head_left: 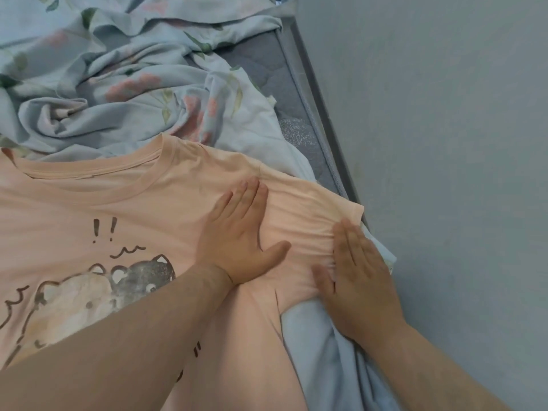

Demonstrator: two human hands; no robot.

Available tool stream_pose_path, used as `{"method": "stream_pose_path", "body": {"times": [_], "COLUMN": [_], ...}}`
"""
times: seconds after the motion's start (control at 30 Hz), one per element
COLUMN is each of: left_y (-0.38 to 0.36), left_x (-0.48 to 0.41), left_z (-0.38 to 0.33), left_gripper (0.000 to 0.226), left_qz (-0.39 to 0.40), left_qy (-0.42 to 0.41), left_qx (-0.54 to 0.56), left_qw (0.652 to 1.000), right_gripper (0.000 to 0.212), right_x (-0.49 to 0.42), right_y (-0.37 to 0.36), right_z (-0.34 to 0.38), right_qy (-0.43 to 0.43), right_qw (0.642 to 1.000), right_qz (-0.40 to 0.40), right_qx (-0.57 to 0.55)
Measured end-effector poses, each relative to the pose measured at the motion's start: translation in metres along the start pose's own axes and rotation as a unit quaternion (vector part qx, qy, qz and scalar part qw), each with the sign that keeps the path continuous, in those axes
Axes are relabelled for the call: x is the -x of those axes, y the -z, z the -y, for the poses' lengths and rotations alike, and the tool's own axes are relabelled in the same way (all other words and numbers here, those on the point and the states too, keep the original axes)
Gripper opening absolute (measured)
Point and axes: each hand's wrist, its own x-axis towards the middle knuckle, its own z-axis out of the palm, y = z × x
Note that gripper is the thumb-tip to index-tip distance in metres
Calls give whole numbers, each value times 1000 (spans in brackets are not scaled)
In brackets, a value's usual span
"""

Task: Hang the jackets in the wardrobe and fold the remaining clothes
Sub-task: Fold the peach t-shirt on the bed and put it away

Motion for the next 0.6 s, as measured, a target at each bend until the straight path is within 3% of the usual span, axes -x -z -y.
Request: {"method": "stream_pose_path", "body": {"times": [0.13,0.23,0.33,0.4,0.47,0.53,0.6], "left_y": [-1,17,57,90,109,120,128], "left_x": [-4,-2,16,46,94,150,209], "left_z": [3,-4,1,8,29,64,108], "left_gripper": [95,75,47,43,41,40,42], "left_qz": [11,11,-47,-106,-161,-192,-216], "left_qy": [12,19,51,-3,-59,4,163], "left_qx": [8,100,184,190,164,144,142], "left_qw": [1000,995,981,976,971,971,952], "right_gripper": [79,83,74,64,49,53,58], "right_x": [-2,-2,-8,-13,-17,-12,2], "right_y": [-11,-5,10,26,40,42,31], "right_z": [7,3,7,21,50,98,167], "right_qy": [-25,-23,-34,-122,-223,-210,-86], "right_qw": [999,997,994,990,972,967,981], "right_qz": [-9,41,84,70,-4,-73,-92], "right_qx": [31,54,64,9,-72,-121,-146]}}
